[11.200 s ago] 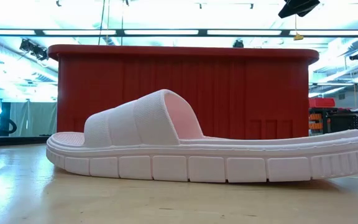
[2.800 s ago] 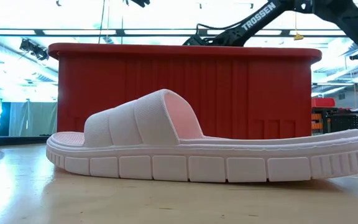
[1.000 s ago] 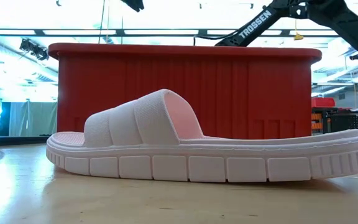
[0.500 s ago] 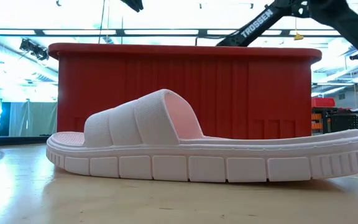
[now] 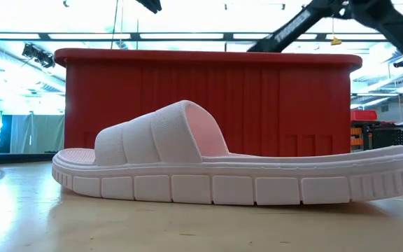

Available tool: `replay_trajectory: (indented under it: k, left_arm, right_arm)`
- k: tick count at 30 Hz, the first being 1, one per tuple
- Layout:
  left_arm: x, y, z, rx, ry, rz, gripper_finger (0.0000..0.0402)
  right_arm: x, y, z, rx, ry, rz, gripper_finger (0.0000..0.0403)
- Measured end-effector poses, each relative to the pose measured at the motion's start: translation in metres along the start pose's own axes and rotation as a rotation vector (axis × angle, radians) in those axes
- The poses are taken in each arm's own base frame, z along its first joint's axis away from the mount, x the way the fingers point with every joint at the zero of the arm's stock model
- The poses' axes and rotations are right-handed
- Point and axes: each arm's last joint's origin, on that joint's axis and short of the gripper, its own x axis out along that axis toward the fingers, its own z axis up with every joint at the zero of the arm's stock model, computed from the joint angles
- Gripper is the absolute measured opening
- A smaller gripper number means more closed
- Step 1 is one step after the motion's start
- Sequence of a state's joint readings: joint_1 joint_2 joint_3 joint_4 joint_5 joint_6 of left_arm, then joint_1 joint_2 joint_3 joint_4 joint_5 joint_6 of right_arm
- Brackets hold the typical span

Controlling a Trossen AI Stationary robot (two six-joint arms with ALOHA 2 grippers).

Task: Pick and place slides into bin
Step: Put the green slide into the container

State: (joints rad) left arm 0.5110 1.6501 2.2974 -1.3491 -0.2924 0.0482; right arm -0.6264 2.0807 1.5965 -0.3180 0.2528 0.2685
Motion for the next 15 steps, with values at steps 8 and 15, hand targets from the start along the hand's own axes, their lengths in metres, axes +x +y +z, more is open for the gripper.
replay_trajectory:
  k: [8,15]
  left_arm:
    - [0.000,0.000,0.000,-0.010,0.001,0.000,0.0126]
    - [0.000,0.000,0.000,-0.010,0.001,0.000,0.0132]
  right_arm:
    - [0.023,0.009,-0.018,0.005,0.071,0.070,0.0000]
    - [0.020,0.032,-0.030,-0.031,0.223,0.498,0.0000]
